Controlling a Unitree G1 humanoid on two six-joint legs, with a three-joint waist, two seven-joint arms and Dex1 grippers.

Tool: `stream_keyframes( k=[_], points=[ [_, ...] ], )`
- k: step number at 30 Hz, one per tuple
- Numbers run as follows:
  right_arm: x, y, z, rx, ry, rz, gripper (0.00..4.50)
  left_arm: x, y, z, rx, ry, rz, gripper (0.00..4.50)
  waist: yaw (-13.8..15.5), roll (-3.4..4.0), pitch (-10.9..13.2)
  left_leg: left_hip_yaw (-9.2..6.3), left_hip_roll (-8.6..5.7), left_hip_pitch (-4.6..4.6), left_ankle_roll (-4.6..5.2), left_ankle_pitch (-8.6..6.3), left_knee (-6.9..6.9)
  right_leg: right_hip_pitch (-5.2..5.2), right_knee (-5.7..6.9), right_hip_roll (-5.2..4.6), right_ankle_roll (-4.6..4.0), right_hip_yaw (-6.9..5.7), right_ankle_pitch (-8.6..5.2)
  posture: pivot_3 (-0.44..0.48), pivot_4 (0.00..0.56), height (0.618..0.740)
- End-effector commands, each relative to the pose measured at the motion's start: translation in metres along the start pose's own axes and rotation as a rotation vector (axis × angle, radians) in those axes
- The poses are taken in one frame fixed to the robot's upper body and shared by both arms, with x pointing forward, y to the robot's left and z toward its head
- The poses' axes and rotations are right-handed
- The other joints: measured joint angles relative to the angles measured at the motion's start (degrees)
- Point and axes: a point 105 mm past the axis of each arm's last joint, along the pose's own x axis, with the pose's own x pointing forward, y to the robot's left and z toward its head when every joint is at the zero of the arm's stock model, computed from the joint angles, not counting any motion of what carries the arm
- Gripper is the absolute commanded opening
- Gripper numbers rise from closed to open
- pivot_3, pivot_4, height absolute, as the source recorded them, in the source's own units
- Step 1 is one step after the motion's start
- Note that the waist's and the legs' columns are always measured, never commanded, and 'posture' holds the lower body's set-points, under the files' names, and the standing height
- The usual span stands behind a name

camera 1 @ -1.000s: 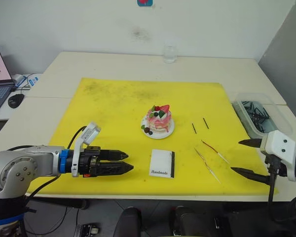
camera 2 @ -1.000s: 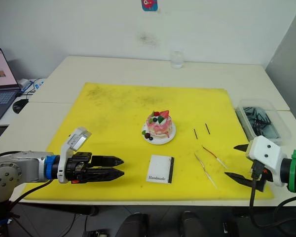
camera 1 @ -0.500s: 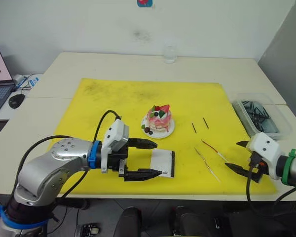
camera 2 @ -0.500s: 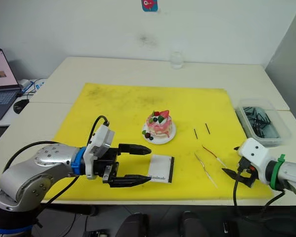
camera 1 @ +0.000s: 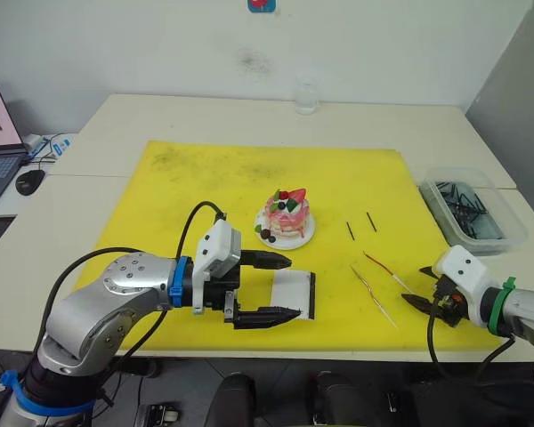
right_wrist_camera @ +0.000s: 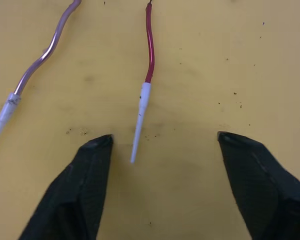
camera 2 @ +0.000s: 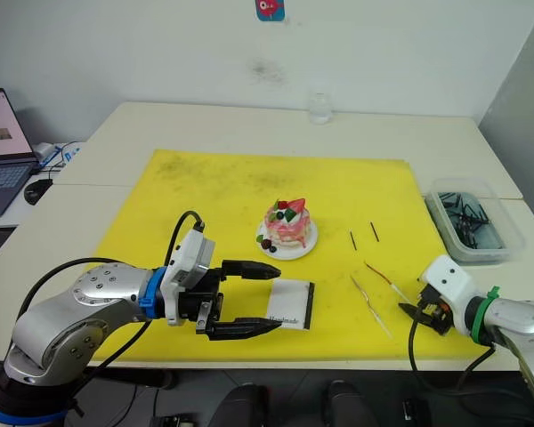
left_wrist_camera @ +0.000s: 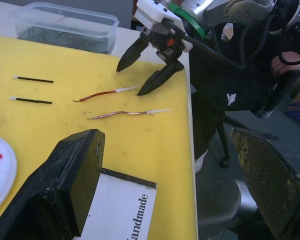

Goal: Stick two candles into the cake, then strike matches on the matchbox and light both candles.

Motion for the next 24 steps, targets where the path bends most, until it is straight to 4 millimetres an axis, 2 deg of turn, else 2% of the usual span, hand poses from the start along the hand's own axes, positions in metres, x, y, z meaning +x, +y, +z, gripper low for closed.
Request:
stream_keyframes(
  k=[1, 6, 7, 12, 17, 21, 24],
  points=[
    [0.0, 0.001, 0.008, -0.01, -0.008, -0.017, 2.08, 0.003, -0.004, 0.009, 0.056, -0.014, -0.005, 4.5, -0.01, 0.0, 0.0, 0.0, 0.0, 0.01, 0.0, 0.0, 0.0, 0.0, 0.0, 0.0, 0.01, 0.01, 0.0, 0.0, 0.15, 0.74],
    [0.001, 0.005, 0.005, 0.004, 0.012, -0.002, 0.21, 0.003, -0.002, 0.009, 0.055, -0.013, 0.0, 4.5, 0.0, 0.0, 0.0, 0.0, -0.02, 0.01, 0.0, 0.0, 0.03, 0.01, 0.0, 0.0, 0.03, 0.02, 0.02, 0.0, 0.15, 0.74],
    [0.002, 0.005, 0.005, 0.006, 0.013, -0.002, 0.03, 0.003, -0.001, 0.009, 0.054, -0.012, 0.001, 4.5, 0.0, 0.0, 0.0, 0.01, -0.02, 0.01, 0.0, 0.0, 0.04, 0.02, 0.0, 0.0, 0.04, 0.03, 0.02, 0.0, 0.15, 0.74],
    [-0.002, 0.003, 0.008, 0.051, -0.002, -0.007, 0.03, 0.001, 0.003, 0.006, 0.03, -0.006, 0.033, 4.5, 0.0, 0.0, 0.0, 0.0, -0.01, 0.0, 0.0, 0.0, 0.04, 0.02, 0.0, 0.0, 0.03, 0.02, 0.02, 0.0, 0.15, 0.74],
    [-0.013, -0.007, 0.021, 0.117, -0.062, -0.028, 0.03, -0.006, 0.019, -0.006, -0.064, 0.015, 0.147, 4.5, -0.01, 0.0, 0.0, 0.0, 0.0, 0.0, 0.0, 0.0, 0.04, 0.01, 0.0, 0.01, 0.04, 0.02, 0.02, 0.0, 0.15, 0.74],
    [-0.027, -0.014, 0.044, 0.196, -0.18, -0.025, 0.03, -0.013, 0.033, -0.008, -0.197, -0.058, 0.238, 4.5, -0.02, 0.0, 0.0, -0.03, 0.01, 0.0, 0.0, 0.0, 0.04, 0.01, 0.01, 0.02, 0.04, 0.01, 0.03, 0.0, 0.15, 0.74],
    [-0.032, -0.004, 0.077, 0.277, -0.341, 0.07, 0.03, -0.009, 0.029, 0.0, -0.308, -0.144, 0.213, 4.5, -0.06, 0.0, 0.0, -0.05, 0.04, -0.01, 0.0, 0.0, 0.04, 0.01, 0.01, 0.06, 0.06, 0.0, 0.04, 0.0, 0.15, 0.74]
  ],
)
